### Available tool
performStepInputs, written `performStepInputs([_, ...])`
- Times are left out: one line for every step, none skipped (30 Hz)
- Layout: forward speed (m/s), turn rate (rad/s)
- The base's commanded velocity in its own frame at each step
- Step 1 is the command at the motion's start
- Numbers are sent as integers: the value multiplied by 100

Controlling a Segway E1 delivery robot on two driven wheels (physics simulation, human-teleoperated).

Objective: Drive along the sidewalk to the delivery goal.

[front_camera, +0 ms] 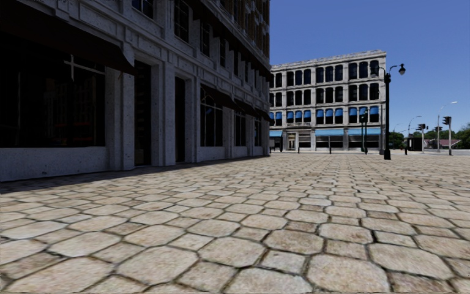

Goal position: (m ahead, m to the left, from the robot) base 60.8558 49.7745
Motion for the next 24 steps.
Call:
performStepInputs([200,0])
performStepInputs([200,0])
performStepInputs([200,-41])
performStepInputs([200,-41])
performStepInputs([200,-68])
performStepInputs([200,-81])
performStepInputs([200,-83])
performStepInputs([200,-84])
performStepInputs([200,-84])
performStepInputs([200,-84])
performStepInputs([200,-84])
performStepInputs([200,-84])
performStepInputs([200,-84])
performStepInputs([200,-84])
performStepInputs([200,-84])
performStepInputs([200,-76])
performStepInputs([200,-24])
performStepInputs([200,0])
performStepInputs([200,0])
performStepInputs([200,0])
performStepInputs([200,0])
performStepInputs([200,0])
performStepInputs([200,0])
performStepInputs([200,0])
